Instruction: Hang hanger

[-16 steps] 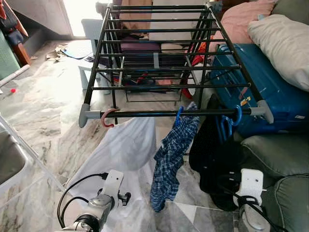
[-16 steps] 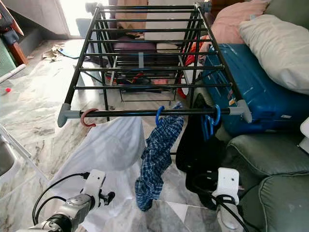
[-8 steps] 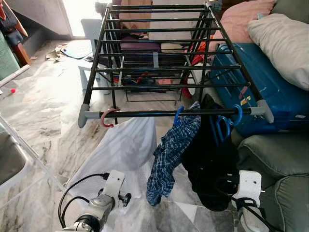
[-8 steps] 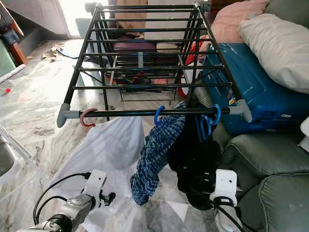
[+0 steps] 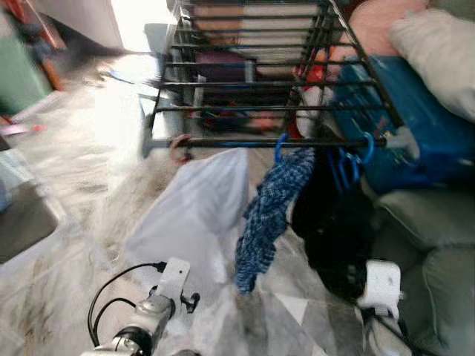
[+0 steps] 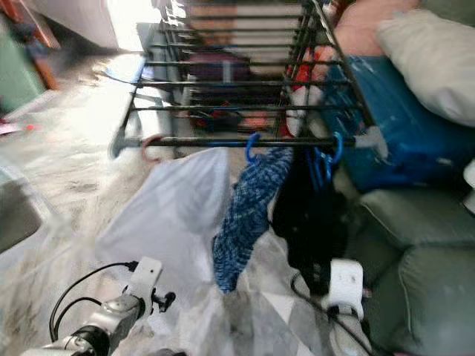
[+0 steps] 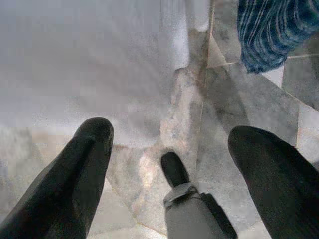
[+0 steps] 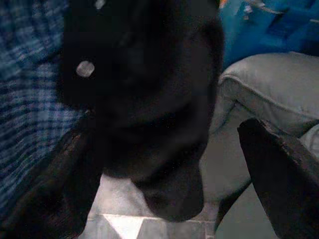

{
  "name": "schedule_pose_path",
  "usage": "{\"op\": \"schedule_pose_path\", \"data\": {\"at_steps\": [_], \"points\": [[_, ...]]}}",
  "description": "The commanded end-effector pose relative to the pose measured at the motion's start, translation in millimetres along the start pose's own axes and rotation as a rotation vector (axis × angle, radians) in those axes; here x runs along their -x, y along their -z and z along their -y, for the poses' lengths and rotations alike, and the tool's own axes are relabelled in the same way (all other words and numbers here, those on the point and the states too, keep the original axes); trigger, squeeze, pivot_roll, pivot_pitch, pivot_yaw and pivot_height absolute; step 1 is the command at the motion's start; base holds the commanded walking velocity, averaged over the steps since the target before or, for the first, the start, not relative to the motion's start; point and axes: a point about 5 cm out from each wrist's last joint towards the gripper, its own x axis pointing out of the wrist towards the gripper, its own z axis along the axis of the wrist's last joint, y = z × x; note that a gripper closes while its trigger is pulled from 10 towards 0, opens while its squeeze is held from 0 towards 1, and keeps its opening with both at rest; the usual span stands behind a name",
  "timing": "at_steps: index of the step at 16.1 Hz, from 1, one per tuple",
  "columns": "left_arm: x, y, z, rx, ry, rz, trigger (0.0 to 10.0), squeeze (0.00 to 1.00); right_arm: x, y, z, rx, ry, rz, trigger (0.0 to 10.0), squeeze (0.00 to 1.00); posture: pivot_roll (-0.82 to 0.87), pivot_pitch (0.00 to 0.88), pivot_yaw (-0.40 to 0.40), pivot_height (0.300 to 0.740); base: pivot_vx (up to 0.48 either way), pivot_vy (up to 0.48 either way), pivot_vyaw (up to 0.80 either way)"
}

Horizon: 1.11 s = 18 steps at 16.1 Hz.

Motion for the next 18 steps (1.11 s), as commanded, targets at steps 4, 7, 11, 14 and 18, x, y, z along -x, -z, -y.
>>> {"op": "schedule_pose_path", "data": {"at_steps": [4, 7, 11, 14, 18], "points": [[0.2, 6, 2.9, -0.002, 0.001, -0.025, 10.0, 0.0, 0.1, 4, 0.0, 0.011, 0.0, -0.025, 10.0, 0.0, -0.04, 0.0, 0.002, 0.74, -0.317, 0.0, 0.0], [0.2, 7, 2.6, 0.001, -0.003, -0.026, 10.0, 0.0, 9.1, 29, -1.6, -0.004, 0.0, -0.147, 10.0, 0.0, -0.04, 0.0, 0.0, 0.74, -0.316, 0.0, 0.0], [0.6, 7, -0.1, 0.003, -0.014, -0.028, 10.0, 0.0, 18.9, 52, -0.8, -0.026, 0.009, -0.282, 10.0, 0.0, -0.03, 0.0, -0.005, 0.74, -0.318, 0.0, 0.0], [1.2, 9, -2.5, 0.0, -0.025, -0.033, 10.0, 0.0, 25.4, 64, -0.1, -0.051, 0.022, -0.363, 10.0, 0.0, -0.03, 0.0, -0.006, 0.74, -0.316, 0.0, 0.0], [1.7, 10, -6.2, 0.008, -0.039, -0.031, 10.0, 0.0, 43.8, 88, 0.3, -0.094, 0.024, -0.52, 10.0, 0.0, -0.02, 0.0, -0.007, 0.74, -0.227, 0.0, 0.0]]}}
